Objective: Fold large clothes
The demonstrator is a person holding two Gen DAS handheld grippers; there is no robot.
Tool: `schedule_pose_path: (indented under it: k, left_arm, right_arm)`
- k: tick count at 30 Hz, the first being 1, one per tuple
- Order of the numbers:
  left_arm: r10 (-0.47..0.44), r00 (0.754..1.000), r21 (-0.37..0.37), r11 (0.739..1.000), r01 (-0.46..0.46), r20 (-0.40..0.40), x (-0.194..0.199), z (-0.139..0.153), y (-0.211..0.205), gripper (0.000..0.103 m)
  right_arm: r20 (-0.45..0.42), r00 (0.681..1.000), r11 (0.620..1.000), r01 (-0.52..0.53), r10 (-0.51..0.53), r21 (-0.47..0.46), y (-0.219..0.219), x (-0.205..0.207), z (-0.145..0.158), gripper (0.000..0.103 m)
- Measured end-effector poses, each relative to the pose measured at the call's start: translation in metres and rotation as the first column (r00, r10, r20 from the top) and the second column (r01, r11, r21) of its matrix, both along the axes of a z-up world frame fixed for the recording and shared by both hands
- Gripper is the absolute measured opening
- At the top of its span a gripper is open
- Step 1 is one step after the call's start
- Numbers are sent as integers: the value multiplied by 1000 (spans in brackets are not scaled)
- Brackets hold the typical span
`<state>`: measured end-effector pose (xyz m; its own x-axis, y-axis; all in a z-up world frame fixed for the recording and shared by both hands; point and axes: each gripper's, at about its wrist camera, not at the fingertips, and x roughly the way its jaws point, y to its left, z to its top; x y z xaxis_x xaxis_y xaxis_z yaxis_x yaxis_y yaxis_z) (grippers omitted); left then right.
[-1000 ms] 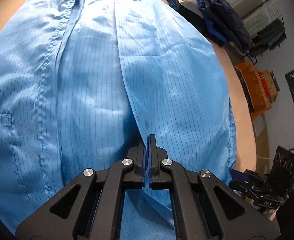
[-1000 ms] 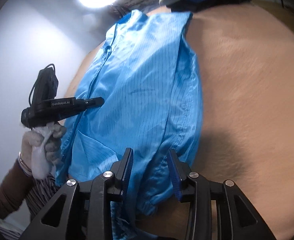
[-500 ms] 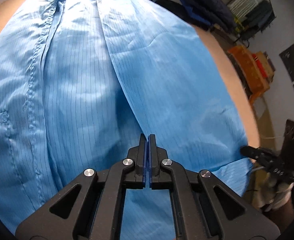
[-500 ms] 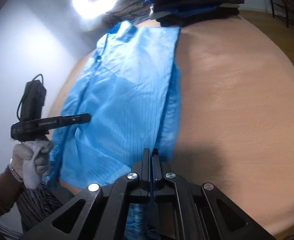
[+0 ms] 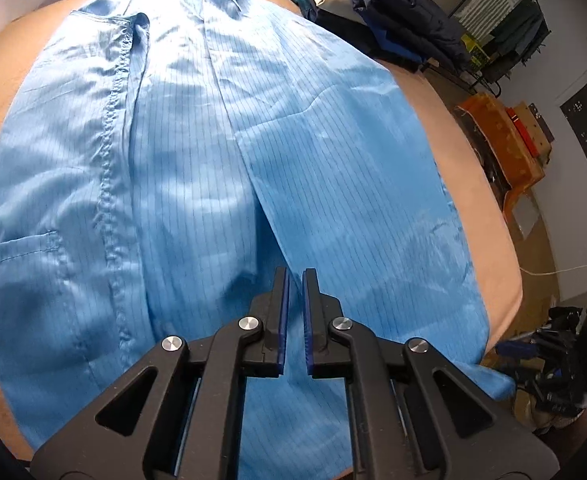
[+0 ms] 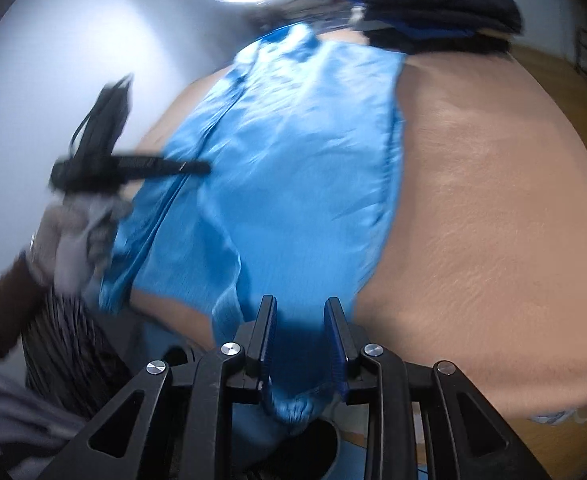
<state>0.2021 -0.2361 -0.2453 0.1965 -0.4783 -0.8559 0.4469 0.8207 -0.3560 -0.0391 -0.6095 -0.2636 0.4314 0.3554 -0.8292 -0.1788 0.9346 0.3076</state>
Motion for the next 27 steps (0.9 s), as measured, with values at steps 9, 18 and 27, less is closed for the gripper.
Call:
schedule_pose_path:
  k: [9, 18, 27]
  left_arm:
    - [23, 999, 15, 1000, -24, 34, -10, 9, 20, 4]
    - [29, 996, -109, 994, -20, 83, -12, 31, 20, 4]
    - [-77, 997, 0, 997, 77, -10, -10, -7, -15, 4]
  right_arm:
    - [38, 999, 1000, 0, 2, -30, -7, 0, 18, 32]
    - [131, 991, 999, 29, -27, -14, -5, 87, 34, 35]
    - [16, 990, 976, 140, -139, -170, -11, 167, -30, 33]
